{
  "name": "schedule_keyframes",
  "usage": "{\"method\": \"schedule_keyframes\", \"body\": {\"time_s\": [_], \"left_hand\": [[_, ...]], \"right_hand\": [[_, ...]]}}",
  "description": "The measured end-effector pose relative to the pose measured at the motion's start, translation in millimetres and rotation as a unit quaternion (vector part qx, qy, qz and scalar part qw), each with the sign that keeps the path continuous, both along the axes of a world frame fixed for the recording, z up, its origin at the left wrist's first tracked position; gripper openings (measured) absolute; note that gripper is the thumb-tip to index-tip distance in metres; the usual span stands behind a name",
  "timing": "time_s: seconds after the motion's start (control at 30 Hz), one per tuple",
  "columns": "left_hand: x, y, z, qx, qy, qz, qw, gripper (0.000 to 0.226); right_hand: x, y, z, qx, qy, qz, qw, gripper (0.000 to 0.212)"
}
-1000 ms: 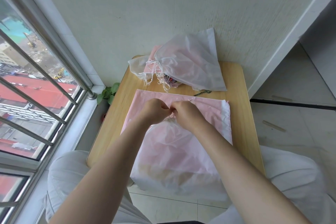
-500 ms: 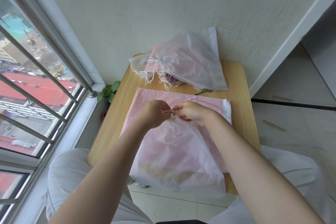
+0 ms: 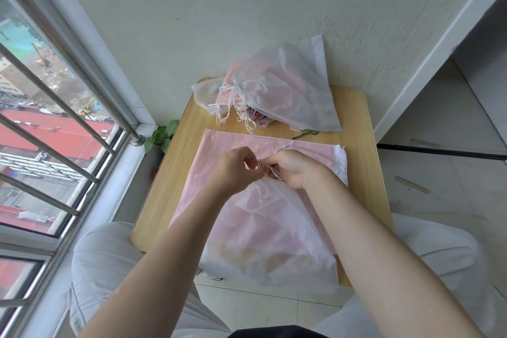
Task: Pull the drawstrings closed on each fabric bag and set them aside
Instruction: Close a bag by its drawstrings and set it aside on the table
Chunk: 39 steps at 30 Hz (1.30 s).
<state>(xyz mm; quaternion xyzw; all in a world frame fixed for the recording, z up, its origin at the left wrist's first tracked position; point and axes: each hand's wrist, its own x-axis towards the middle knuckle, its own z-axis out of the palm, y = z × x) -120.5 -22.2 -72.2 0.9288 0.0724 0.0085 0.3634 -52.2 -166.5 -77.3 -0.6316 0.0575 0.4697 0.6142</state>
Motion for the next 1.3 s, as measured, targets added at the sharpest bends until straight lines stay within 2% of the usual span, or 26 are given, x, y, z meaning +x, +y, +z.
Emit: {"method": "schedule_keyframes", "body": {"time_s": [0.23,0.33,0.43,0.5,0.57,0.63,0.73,0.8,0.87,0.97,1.07,1.17,1.23,1.3], "left_hand": [[7,-3,0,0.023,0.02,-0.005,1.0,0.016],[10,-2,4,-0.079,0.054,0.014,0.995,0.013],[11,1,13,-0.193,0.12,0.048,0.973,0.012],[12,3,18,-0.233,0.16,0.052,0.958,0.021],[13,6,22,-0.26,0.194,0.048,0.945,0.03],[14,9,22,-0.244,0.209,0.043,0.946,0.034],[15,15,18,-0.208,0.196,0.085,0.955,0.034],[14,21,12,-0.173,0.189,0.122,0.959,0.036],[10,25,5,-0.125,0.19,0.139,0.964,0.041],[6,30,-7,-0.08,0.193,0.145,0.967,0.041],[10,32,-11,-0.05,0.151,0.142,0.977,0.036],[15,29,1,-0.026,0.089,0.06,0.994,0.015],[22,21,10,-0.007,0.103,-0.049,0.993,0.033],[31,8,17,0.079,0.132,-0.133,0.979,0.04]], "right_hand": [[-3,-6,-1,-0.01,-0.041,-0.033,0.999,0.02],[-2,-11,2,0.006,-0.038,-0.036,0.999,0.022],[-3,-14,6,0.046,-0.016,0.01,0.999,0.018],[-5,-13,9,0.044,-0.028,0.025,0.998,0.017],[-5,-12,11,0.012,-0.065,-0.001,0.998,0.015],[-6,-10,9,-0.043,-0.115,-0.019,0.992,0.007],[-3,-11,2,-0.152,-0.203,-0.021,0.967,0.009],[0,-18,-3,-0.219,-0.26,-0.021,0.94,0.007],[5,-27,-11,-0.288,-0.316,-0.019,0.904,0.015],[6,-29,-17,-0.32,-0.34,-0.017,0.884,0.014],[7,-23,-16,-0.331,-0.359,-0.007,0.873,0.017],[12,-22,-7,-0.308,-0.367,0.0,0.878,0.019],[15,-19,2,-0.279,-0.37,0.006,0.886,0.016],[16,-13,14,-0.249,-0.382,0.012,0.89,0.011]]}}
